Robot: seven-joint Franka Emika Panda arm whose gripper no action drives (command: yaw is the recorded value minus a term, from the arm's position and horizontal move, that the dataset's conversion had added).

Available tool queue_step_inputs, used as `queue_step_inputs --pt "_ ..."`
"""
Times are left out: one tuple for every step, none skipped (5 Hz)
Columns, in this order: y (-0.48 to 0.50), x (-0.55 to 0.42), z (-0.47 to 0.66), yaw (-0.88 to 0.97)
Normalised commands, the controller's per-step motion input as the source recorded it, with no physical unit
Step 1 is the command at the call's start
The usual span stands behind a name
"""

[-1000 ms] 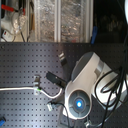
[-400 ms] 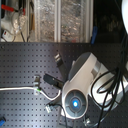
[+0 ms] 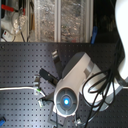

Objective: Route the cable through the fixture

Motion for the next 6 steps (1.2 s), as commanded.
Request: queue_step_inputs --pt "0.147 -0.083 0.44 0.0" --pt "0.01 -0.023 0.16 0.0" --pt "0.095 -0.267 0.11 0.11" --pt "0.123 -0.418 0.14 0.22" --pt "0.018 0.007 0.0 0.0" --pt "0.019 0.372 0.36 0.19"
